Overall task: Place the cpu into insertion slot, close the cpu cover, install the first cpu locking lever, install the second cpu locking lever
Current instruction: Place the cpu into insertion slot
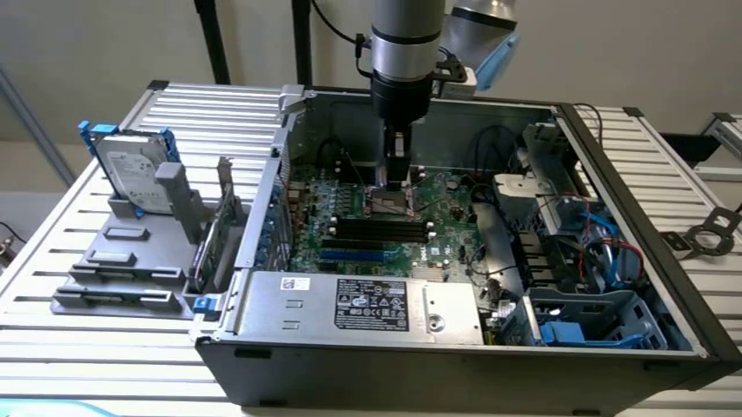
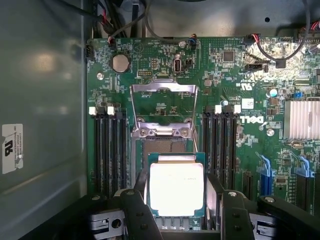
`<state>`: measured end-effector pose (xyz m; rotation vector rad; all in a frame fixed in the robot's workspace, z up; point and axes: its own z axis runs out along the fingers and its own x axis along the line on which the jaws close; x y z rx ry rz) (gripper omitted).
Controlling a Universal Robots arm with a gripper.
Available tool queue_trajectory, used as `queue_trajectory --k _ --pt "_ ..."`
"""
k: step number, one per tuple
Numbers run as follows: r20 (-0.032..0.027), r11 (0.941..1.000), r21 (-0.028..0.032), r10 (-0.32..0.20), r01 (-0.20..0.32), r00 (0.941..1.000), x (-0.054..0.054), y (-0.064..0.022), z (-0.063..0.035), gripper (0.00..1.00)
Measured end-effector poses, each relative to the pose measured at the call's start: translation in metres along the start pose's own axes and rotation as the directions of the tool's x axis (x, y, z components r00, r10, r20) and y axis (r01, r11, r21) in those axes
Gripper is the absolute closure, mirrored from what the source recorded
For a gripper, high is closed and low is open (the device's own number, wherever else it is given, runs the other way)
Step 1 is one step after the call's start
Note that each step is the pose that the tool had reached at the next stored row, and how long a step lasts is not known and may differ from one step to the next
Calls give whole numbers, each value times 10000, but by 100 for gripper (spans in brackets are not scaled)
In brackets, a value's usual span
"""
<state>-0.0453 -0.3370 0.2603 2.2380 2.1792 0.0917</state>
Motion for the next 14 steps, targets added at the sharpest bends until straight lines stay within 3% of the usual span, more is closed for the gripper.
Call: queue_trajectory --k 14 --pt "-2 10000 0 -26 26 10000 52 -14 256 45"
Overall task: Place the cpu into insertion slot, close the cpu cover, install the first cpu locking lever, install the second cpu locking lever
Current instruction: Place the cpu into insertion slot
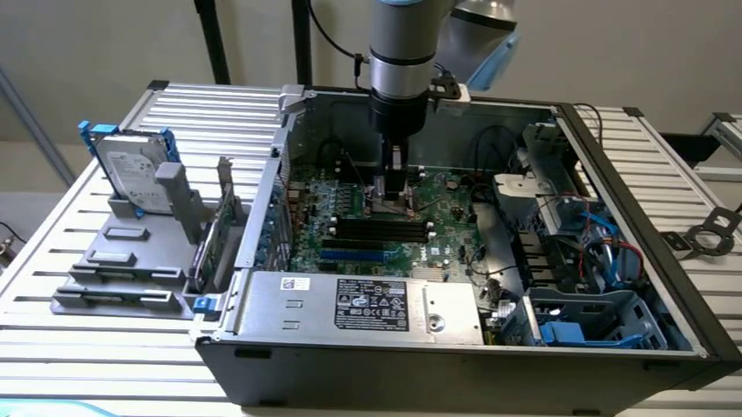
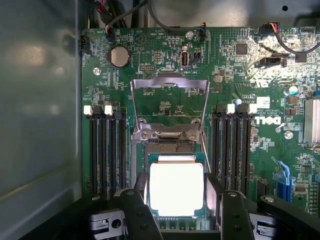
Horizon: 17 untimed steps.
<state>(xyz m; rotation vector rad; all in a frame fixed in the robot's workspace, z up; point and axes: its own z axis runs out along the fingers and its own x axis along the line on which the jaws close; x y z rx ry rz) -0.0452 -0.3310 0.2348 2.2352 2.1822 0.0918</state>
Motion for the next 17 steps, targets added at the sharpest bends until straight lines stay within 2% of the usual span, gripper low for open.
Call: queue_trajectory --k 9,17 --pt "4 10000 23 1 -1 10000 26 -4 161 45" --pt "24 9998 213 5 -6 10000 27 35 257 45"
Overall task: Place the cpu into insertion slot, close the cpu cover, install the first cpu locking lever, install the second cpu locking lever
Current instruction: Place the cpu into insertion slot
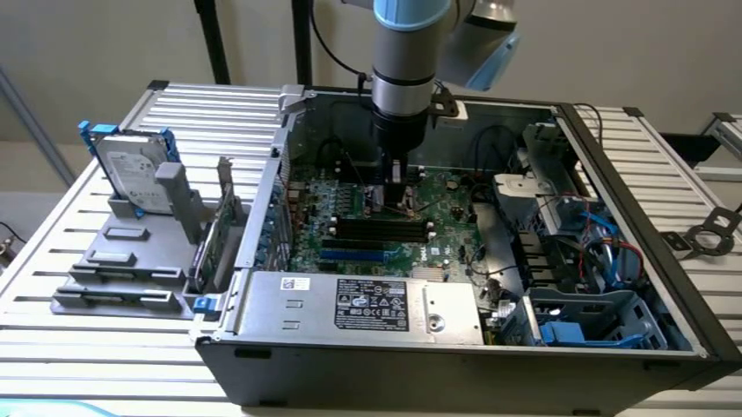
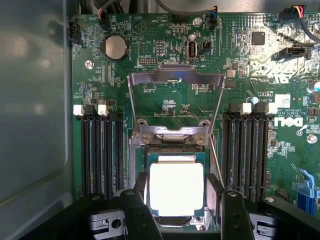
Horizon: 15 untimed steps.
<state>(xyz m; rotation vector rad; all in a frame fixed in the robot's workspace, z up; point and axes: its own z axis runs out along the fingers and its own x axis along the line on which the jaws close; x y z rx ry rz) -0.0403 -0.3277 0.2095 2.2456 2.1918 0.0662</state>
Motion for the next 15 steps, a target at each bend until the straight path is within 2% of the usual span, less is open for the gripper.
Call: queue_trajectory --k 4,15 --pt "3 9999 102 3 -3 10000 -1 4 36 45" --pt "5 9999 169 12 -12 10000 13 14 79 45"
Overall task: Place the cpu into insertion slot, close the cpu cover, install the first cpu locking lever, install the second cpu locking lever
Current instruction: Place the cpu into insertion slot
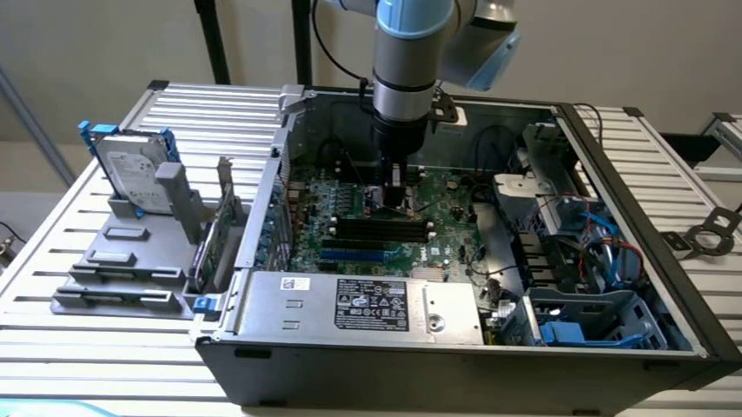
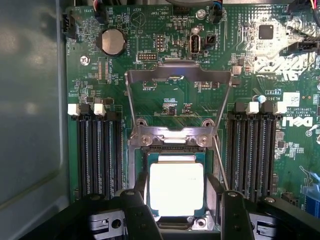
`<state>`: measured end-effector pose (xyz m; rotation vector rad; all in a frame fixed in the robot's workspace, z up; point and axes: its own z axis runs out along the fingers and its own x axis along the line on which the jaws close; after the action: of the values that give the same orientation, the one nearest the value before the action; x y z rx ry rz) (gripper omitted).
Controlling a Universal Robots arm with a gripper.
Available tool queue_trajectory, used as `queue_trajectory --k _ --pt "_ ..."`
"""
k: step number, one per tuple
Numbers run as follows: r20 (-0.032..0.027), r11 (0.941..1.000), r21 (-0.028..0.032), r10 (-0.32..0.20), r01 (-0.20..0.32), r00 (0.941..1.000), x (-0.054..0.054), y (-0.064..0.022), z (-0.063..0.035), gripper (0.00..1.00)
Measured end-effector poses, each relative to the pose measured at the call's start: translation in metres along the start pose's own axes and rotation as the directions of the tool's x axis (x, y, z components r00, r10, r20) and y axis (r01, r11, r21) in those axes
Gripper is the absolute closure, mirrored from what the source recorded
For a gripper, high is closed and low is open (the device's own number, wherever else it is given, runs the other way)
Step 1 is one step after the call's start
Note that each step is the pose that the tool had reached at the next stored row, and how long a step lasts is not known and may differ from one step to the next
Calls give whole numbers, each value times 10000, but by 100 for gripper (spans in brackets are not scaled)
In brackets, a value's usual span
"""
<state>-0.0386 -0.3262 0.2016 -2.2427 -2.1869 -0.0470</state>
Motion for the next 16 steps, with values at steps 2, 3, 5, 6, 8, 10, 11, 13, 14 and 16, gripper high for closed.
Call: queue_trajectory --k 2,3,5,6,8,10,11,13,14,16 --pt "0 10000 8 7 -7 10000 8 1 5 45" --pt "-1 10000 13 12 -12 10000 13 1 8 45" --pt "1 10000 24 26 -26 10000 15 1 11 45" --pt "2 10000 30 36 -36 10000 15 3 12 45" --pt "2 10000 34 62 -62 10000 15 11 15 45" --pt "2 10000 37 79 -79 10000 16 22 17 45" --pt "2 10000 39 84 -84 10000 16 25 18 45" --pt "2 9999 43 108 -108 9999 16 24 21 45" --pt "3 9999 44 121 -121 9999 16 24 23 45" --pt "3 9999 46 137 -137 9999 15 25 26 45"
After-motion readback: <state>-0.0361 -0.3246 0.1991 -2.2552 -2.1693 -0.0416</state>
